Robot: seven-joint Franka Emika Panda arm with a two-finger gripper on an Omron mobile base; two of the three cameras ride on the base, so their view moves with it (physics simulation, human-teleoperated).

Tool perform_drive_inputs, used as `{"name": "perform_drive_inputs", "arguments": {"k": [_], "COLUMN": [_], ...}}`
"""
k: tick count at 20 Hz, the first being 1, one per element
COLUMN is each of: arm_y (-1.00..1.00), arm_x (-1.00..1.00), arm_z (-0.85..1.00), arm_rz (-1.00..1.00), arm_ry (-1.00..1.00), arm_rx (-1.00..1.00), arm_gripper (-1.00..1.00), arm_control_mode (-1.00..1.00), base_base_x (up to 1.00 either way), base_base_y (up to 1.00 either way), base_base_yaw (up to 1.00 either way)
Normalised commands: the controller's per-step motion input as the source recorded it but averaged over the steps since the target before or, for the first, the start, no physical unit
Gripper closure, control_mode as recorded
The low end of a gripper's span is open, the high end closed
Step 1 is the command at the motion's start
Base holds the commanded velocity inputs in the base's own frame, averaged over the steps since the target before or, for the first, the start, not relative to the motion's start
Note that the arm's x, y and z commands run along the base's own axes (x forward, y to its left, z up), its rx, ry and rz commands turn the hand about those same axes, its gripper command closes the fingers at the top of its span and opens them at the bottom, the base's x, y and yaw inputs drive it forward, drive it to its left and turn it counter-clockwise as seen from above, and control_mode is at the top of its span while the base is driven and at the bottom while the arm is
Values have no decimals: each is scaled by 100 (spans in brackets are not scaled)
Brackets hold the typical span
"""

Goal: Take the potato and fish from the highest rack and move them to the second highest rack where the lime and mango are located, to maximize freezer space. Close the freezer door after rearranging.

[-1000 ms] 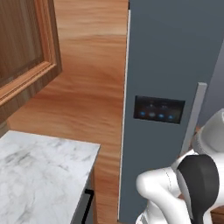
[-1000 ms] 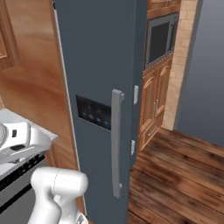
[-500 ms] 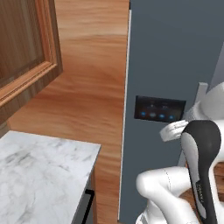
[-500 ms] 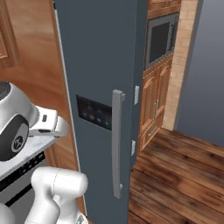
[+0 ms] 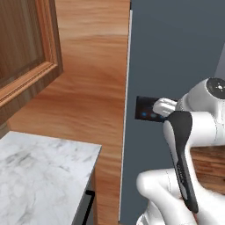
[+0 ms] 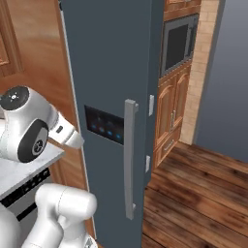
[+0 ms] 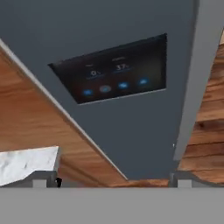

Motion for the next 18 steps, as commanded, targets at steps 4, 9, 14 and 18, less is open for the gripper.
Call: {"name": "perform_drive_inputs", "arguments": {"k": [4, 9, 14, 18], "arm_y": [-35, -37, -15, -14], "arm_x": [66, 68, 81, 82], "arm_z": [8, 0, 0, 0], "arm_rz": [-47, -32, -42, -36], "arm_ry": [0, 0, 0, 0], "arm_rx": [58, 45, 32, 32], "arm_gripper": [-100, -100, -100, -100], "arm_control_mode": [-100, -100, -100, -100], "base_base_x": [0, 0, 0, 0], "base_base_y": [0, 0, 0, 0], "base_base_yaw": [0, 0, 0, 0]}}
